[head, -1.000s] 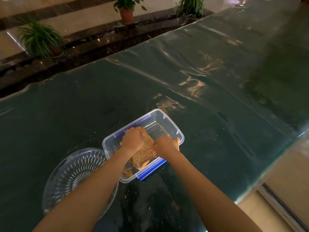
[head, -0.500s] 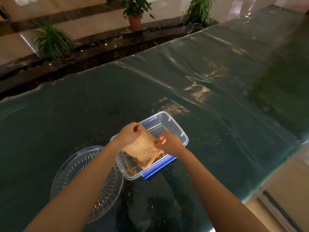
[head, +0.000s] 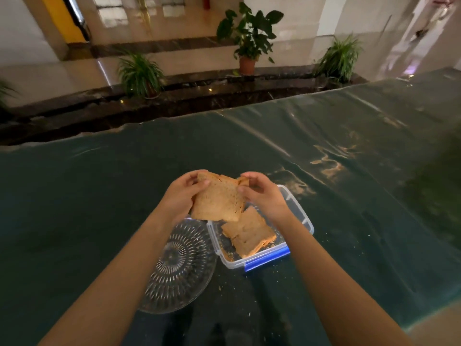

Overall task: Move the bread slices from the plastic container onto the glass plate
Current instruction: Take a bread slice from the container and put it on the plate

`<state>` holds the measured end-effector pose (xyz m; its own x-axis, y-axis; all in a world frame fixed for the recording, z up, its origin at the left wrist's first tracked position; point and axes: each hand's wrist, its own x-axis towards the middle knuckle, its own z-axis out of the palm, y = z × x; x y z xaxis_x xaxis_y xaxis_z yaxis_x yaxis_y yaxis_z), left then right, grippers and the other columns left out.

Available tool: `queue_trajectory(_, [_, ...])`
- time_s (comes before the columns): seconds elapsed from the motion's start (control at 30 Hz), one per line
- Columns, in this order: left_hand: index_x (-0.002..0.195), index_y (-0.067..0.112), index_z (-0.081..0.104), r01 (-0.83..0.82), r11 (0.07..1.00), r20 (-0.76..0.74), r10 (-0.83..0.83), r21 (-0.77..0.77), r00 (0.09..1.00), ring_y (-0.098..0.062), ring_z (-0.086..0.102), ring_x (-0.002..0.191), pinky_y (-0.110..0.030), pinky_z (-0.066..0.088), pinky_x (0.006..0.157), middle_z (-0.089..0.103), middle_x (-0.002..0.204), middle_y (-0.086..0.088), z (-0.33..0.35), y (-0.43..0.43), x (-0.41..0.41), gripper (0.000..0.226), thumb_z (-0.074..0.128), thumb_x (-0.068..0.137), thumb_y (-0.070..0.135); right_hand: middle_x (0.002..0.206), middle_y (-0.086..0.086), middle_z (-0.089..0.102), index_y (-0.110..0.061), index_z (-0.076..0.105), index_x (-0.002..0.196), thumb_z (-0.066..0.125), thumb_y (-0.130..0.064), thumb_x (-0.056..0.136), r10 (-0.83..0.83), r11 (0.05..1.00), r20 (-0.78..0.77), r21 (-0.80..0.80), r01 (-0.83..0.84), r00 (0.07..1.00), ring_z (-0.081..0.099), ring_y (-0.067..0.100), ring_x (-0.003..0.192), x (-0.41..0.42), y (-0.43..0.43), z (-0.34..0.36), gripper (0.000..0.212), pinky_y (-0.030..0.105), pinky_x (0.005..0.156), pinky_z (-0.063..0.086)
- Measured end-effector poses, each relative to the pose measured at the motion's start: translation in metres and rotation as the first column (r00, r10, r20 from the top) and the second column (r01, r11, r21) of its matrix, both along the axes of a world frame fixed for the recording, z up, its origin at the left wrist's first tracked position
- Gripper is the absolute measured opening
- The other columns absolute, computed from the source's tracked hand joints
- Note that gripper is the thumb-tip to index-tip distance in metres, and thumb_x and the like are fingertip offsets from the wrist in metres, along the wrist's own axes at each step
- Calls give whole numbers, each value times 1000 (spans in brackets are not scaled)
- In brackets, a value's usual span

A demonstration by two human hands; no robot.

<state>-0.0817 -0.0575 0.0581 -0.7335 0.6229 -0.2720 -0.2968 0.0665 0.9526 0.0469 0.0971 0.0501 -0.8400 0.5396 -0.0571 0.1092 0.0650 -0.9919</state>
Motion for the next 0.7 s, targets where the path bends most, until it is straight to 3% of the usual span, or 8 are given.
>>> queue_trajectory(0.13, [107, 14, 61, -134, 991, 54, 134, 1, 990, -12, 62, 92, -28, 52, 69, 65, 99, 1, 1, -40, -11, 20, 59, 88, 9, 89, -2, 65, -19, 62, 103, 68, -13, 81, 16, 1000, 45, 22, -17, 999, 61, 16, 88, -35, -34, 1, 24, 33, 83, 54])
queue_trajectory(0.23, [100, 12, 63, -213, 976, 124, 217, -48, 968, -19, 61, 97, -34, 52, 77, 65, 102, -4, -9, -72, -18, 14, 60, 87, 9, 96, 3, 65, -12, 62, 112, 68, -17, 81, 49, 996, 117, 68, -57, 992, 60, 16, 88, -59, -61, -8, 31, 36, 84, 52])
queue_trajectory(0.3, [106, 10, 63, -260, 959, 157, 276, -118, 948, -22, 59, 103, -40, 51, 86, 64, 108, -6, -20, -91, -21, 20, 62, 86, 11, 96, 3, 64, -11, 63, 111, 68, -17, 81, 77, 992, 163, 86, -91, 984, 60, 17, 88, -72, -78, -18, 31, 37, 84, 52])
queue_trajectory(0.37, [111, 7, 62, -319, 934, 181, 346, -161, 921, -22, 60, 102, -39, 52, 84, 63, 110, -7, -32, -111, -24, 27, 64, 85, 12, 94, 4, 65, -11, 64, 106, 68, -17, 80, 100, 988, 207, 93, -121, 973, 59, 16, 86, -87, -97, -31, 27, 37, 82, 52])
queue_trajectory(0.47, [104, 7, 63, -341, 918, 201, 380, -200, 903, -23, 59, 101, -40, 50, 83, 63, 107, -7, -46, -120, -22, 18, 62, 86, 10, 96, 2, 67, -11, 63, 102, 68, -21, 80, 75, 985, 270, 129, -113, 960, 60, 13, 86, -96, -109, -50, 25, 28, 76, 49])
queue_trajectory(0.57, [109, 3, 63, -312, 914, 197, 366, -258, 909, -25, 57, 106, -42, 49, 89, 62, 110, -10, -65, -128, -25, 22, 57, 89, 11, 104, 5, 68, -10, 63, 106, 66, -25, 80, 73, 978, 369, 156, -139, 927, 61, 19, 94, -108, -120, -73, 30, 30, 82, 47])
queue_trajectory(0.7, [91, 7, 67, -293, 909, 220, 364, -297, 905, -22, 57, 94, -34, 49, 73, 64, 91, -5, -91, -130, -31, 22, 47, 90, 0, 102, 7, 66, -8, 61, 104, 59, -28, 85, 78, 955, 484, 213, -204, 871, 56, 17, 86, -118, -126, -99, 27, 25, 75, 40])
